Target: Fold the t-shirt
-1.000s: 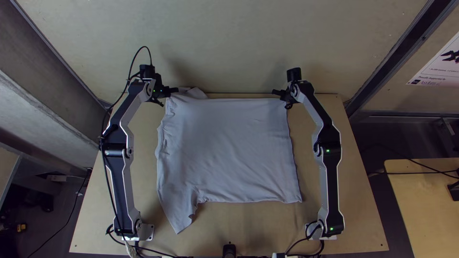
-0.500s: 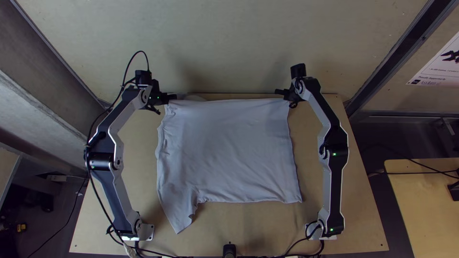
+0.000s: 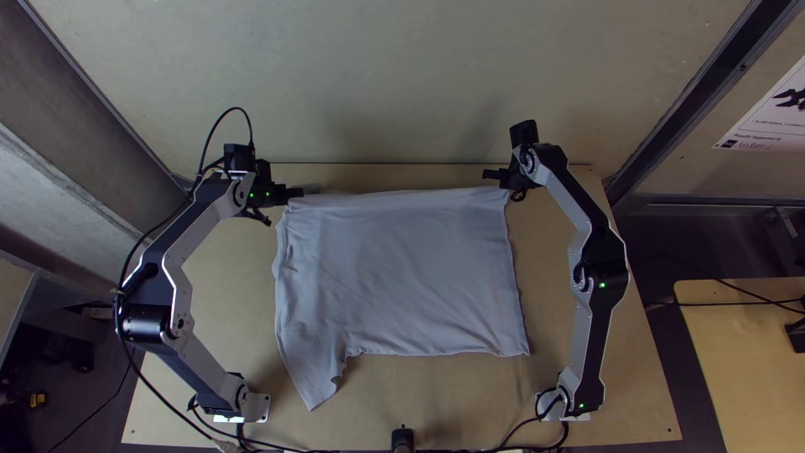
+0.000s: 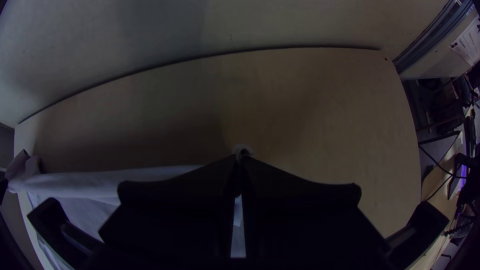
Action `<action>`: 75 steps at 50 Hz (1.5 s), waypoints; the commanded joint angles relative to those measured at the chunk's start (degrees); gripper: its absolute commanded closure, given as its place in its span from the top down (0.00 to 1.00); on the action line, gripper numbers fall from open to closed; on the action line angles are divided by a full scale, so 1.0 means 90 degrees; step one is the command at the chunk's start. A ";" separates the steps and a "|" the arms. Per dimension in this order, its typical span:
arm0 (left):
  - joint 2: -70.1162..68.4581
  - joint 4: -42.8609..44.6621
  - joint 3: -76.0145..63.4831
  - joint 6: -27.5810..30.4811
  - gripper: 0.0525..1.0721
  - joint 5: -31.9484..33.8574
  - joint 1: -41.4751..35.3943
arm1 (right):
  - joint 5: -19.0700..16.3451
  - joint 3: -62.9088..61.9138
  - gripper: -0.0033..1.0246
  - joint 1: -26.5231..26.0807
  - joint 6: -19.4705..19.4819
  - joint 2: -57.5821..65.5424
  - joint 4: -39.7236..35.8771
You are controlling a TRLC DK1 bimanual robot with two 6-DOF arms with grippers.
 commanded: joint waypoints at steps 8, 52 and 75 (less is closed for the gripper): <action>-0.0834 0.0138 -0.1126 0.0097 0.03 0.0015 0.0025 | 0.0099 -0.1328 0.03 0.0174 -0.0038 -0.0833 0.0354; -0.1468 0.1329 -0.3890 0.0019 0.37 -0.0239 -0.0209 | 0.0187 -0.3985 0.14 0.0086 -0.0057 -0.1712 0.1516; -0.2269 0.0616 -0.3323 0.0254 0.94 -0.0132 0.0367 | 0.0236 -0.4170 0.95 -0.0109 0.0167 -0.3362 0.0422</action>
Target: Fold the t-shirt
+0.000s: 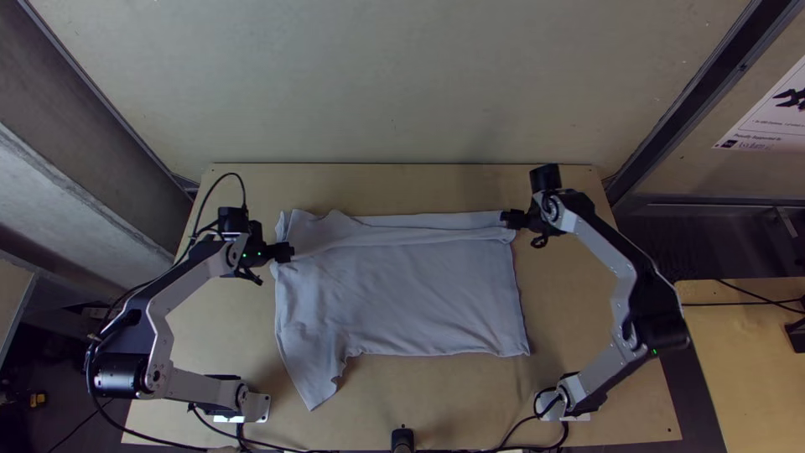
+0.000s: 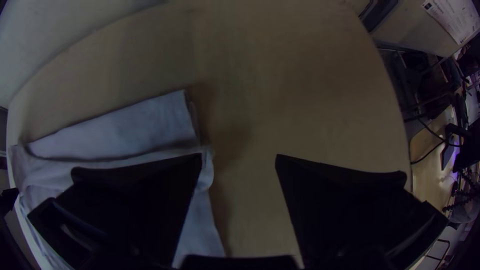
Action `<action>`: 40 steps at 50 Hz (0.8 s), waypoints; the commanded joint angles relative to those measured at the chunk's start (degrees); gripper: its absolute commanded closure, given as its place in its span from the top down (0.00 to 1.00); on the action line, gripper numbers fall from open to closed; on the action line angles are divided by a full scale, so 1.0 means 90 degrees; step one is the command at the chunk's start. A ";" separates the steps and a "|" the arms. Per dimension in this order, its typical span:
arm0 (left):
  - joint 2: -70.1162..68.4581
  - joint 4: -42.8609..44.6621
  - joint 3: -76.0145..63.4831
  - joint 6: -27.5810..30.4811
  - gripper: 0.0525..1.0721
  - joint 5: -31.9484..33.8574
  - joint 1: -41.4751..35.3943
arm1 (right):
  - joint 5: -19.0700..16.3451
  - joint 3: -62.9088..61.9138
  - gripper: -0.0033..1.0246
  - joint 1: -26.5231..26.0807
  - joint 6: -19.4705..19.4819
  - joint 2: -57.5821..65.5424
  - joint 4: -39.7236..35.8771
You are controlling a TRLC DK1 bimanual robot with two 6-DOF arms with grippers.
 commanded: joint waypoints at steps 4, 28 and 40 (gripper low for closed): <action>-0.0852 -0.0595 0.0352 0.0215 0.94 0.0079 0.0041 | 0.0066 0.0107 0.96 0.0120 0.0148 -0.0746 -0.1131; -0.2923 -0.3290 0.0469 0.0078 0.95 -0.0135 -0.1189 | -0.0003 -0.0020 0.96 0.0764 0.0568 -0.2308 -0.3611; -0.3323 -0.4677 -0.0087 -0.1152 0.95 -0.0253 -0.2556 | -0.1526 -0.0274 0.96 0.0764 0.1505 -0.2504 -0.4314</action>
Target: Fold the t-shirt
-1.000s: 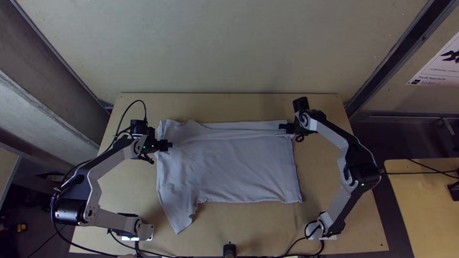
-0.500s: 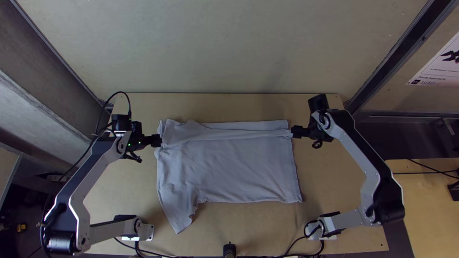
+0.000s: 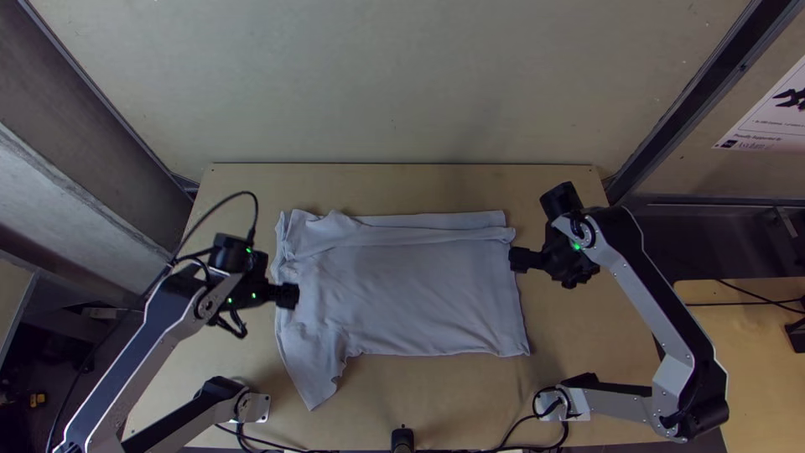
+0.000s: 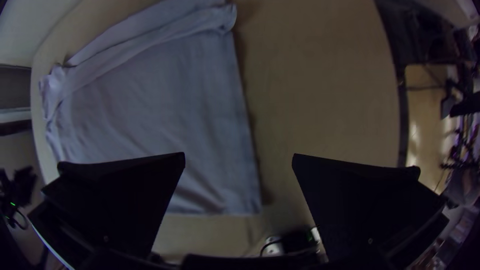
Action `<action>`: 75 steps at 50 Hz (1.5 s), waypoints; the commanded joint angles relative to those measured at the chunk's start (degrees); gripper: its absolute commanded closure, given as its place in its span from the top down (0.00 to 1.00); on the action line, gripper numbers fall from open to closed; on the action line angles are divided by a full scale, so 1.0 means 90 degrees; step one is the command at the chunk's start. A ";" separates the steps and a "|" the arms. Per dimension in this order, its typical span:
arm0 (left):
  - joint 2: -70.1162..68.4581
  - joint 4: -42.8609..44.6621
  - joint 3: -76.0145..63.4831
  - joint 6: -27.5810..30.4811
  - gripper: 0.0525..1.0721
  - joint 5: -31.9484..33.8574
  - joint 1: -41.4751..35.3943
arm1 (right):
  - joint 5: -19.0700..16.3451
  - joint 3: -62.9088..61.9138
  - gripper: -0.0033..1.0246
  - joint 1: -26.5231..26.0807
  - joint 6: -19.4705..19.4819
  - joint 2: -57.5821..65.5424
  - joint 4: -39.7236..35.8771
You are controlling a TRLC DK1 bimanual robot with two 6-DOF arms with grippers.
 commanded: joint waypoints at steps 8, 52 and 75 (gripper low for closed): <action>-0.0237 -0.1217 -0.0848 -0.1328 0.95 0.0154 -0.0908 | -0.0470 -0.0250 0.96 -0.0106 0.0664 -0.0140 -0.0566; 0.0710 -0.0368 -0.2371 -0.1543 0.72 0.0134 -0.2119 | -0.0461 -0.0972 0.96 -0.0408 0.0439 -0.0375 -0.0625; 0.1286 0.0326 -0.2420 -0.1231 0.03 0.0144 -0.2402 | -0.0588 -0.2271 0.96 -0.0115 -0.0361 -0.0736 -0.0635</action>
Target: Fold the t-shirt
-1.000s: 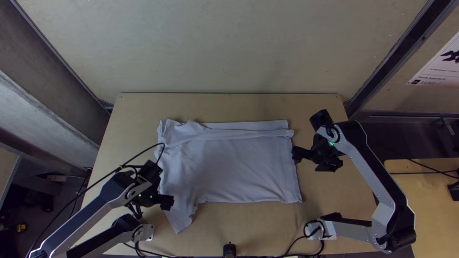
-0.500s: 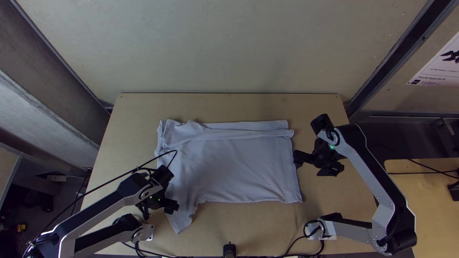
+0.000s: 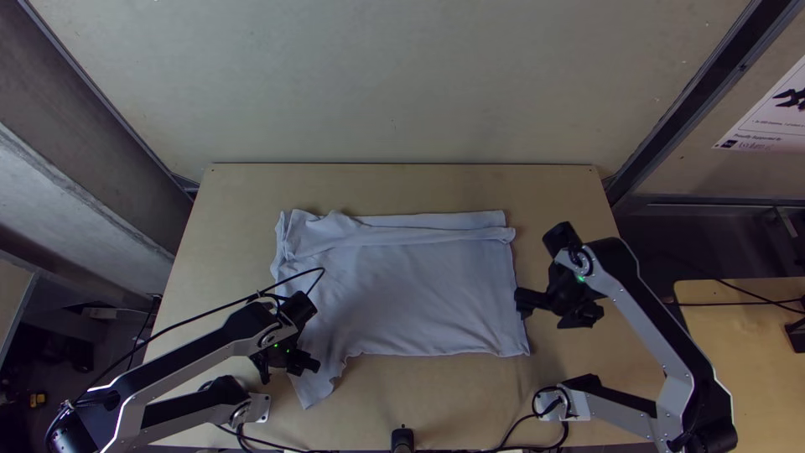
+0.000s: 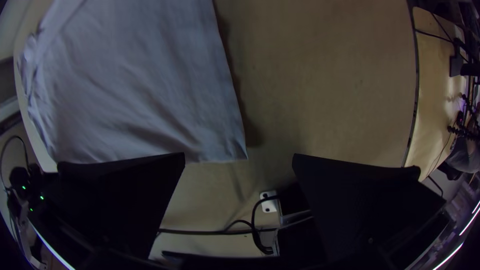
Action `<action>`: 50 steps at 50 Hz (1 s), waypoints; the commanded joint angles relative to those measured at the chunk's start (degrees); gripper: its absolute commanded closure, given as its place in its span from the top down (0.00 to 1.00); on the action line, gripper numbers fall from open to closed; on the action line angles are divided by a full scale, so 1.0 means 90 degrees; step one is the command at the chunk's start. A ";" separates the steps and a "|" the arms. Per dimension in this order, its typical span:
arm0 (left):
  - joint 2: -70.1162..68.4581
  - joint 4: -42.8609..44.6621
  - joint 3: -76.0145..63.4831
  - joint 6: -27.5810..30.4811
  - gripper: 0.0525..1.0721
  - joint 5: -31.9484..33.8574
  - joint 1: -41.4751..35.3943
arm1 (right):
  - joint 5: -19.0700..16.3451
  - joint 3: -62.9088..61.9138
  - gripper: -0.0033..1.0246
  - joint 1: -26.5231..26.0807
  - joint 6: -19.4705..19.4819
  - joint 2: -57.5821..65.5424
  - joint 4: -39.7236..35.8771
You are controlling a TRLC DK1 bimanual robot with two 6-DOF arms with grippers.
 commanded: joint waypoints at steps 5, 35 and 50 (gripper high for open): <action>0.0108 0.0418 -0.0190 0.0108 0.03 0.0023 -0.0078 | -0.0056 -0.0684 0.96 0.0077 -0.0433 0.0154 -0.0100; -0.0576 -0.0139 0.0571 0.0918 0.03 0.0023 0.1543 | -0.0446 -0.1505 0.93 0.0272 -0.0814 0.1560 0.0681; -0.0537 -0.0149 0.0601 0.0947 0.03 0.0023 0.1563 | -0.0525 -0.1710 0.83 0.0438 -0.0814 0.1902 0.1120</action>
